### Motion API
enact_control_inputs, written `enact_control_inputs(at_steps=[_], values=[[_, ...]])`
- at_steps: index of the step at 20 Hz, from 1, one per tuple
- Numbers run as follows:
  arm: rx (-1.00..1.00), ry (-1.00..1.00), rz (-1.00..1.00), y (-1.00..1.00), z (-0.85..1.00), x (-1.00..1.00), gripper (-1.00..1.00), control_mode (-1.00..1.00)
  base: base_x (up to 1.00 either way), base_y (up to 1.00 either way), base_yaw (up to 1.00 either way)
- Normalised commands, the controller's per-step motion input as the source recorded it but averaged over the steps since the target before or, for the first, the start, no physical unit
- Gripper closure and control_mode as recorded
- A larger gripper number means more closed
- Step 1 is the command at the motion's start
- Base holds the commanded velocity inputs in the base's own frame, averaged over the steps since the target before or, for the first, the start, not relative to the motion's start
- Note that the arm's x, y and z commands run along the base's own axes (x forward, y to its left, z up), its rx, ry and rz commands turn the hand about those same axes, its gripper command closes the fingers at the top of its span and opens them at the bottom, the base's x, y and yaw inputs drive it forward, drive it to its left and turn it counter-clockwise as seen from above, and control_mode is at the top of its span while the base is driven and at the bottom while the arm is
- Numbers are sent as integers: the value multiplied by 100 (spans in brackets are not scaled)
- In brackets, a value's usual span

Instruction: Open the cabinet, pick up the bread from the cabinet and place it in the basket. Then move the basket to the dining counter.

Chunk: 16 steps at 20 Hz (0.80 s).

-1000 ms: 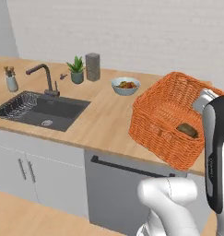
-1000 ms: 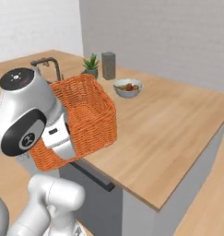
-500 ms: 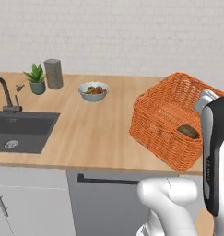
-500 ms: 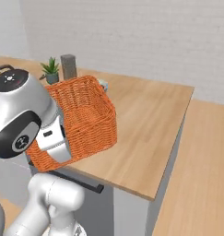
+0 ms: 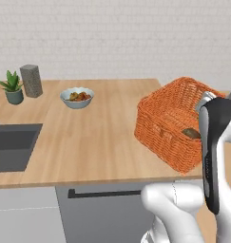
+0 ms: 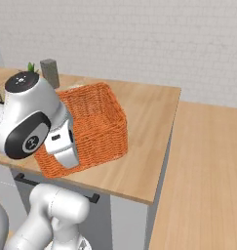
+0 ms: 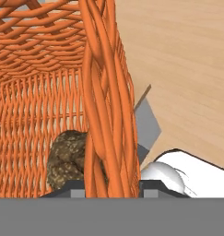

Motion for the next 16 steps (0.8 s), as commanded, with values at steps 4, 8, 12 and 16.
enact_control_inputs(at_steps=[4,8,12,16], values=[[-2,6,-12,0,-56,100,100,-100,0,0,0],[-3,3,-3,0,-66,100,100,-100,0,0,0],[-1,2,0,0,-59,100,100,-100,0,0,0],[0,9,1,0,-54,100,100,-100,0,0,0]])
